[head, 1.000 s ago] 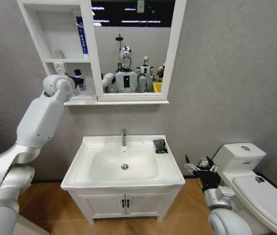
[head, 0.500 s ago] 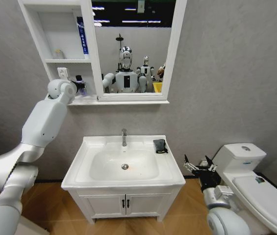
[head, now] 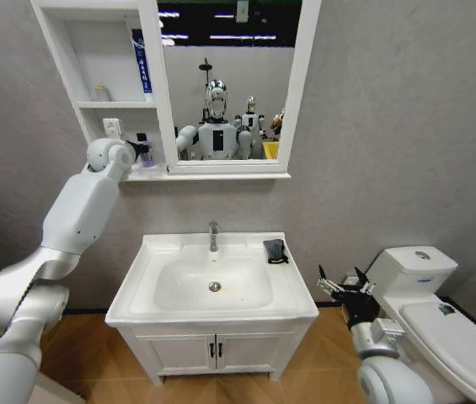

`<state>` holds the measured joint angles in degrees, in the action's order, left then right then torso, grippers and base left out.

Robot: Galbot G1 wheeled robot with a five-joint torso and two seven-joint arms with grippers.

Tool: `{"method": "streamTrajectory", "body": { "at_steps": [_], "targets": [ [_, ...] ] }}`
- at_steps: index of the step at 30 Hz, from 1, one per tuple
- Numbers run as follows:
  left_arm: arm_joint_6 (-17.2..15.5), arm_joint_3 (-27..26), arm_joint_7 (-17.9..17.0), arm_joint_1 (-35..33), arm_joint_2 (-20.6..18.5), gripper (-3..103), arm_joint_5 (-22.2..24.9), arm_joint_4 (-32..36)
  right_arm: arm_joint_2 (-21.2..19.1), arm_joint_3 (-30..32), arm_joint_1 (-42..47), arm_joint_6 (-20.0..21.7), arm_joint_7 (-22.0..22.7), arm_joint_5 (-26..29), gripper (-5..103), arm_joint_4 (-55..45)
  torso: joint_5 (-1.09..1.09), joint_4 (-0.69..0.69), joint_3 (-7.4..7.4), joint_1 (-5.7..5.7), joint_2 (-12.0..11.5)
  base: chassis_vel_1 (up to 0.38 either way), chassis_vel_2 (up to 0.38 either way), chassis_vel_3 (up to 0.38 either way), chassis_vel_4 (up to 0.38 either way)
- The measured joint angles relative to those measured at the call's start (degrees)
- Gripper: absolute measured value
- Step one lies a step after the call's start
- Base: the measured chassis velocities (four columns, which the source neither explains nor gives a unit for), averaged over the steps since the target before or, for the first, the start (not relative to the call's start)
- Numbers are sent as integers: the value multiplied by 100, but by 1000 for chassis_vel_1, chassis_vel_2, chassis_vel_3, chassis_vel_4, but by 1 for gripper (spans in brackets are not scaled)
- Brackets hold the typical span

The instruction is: Move facial cleanser and shampoo from washbasin to cabinet, then wipe washbasin with towel.

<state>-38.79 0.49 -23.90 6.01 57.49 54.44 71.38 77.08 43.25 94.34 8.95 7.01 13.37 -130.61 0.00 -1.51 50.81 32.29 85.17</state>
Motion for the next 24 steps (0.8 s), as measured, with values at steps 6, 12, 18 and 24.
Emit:
{"method": "streamTrajectory", "body": {
  "at_steps": [6,12,18,24],
  "targets": [
    [22,-4,-57,-64,-53,97,4,165,-23,41,40,-2,0,36,100,-5,-1,0,0,0,0,0,0,0,0],
    [74,-76,-85,-291,-326,100,40,739,-27,14,44,-6,2,30,100,-10,-1,-1,0,0,0,0,0,0,0],
    [136,-313,-92,-624,-634,100,-55,1218,-27,-61,32,-7,2,1,100,-11,-1,-1,0,0,0,0,0,0,0],
    [310,-700,-239,-1402,-1273,100,94,2217,-7,-126,47,-6,-3,-125,100,-13,-2,0,0,0,0,0,0,0,0]
  ]
}}
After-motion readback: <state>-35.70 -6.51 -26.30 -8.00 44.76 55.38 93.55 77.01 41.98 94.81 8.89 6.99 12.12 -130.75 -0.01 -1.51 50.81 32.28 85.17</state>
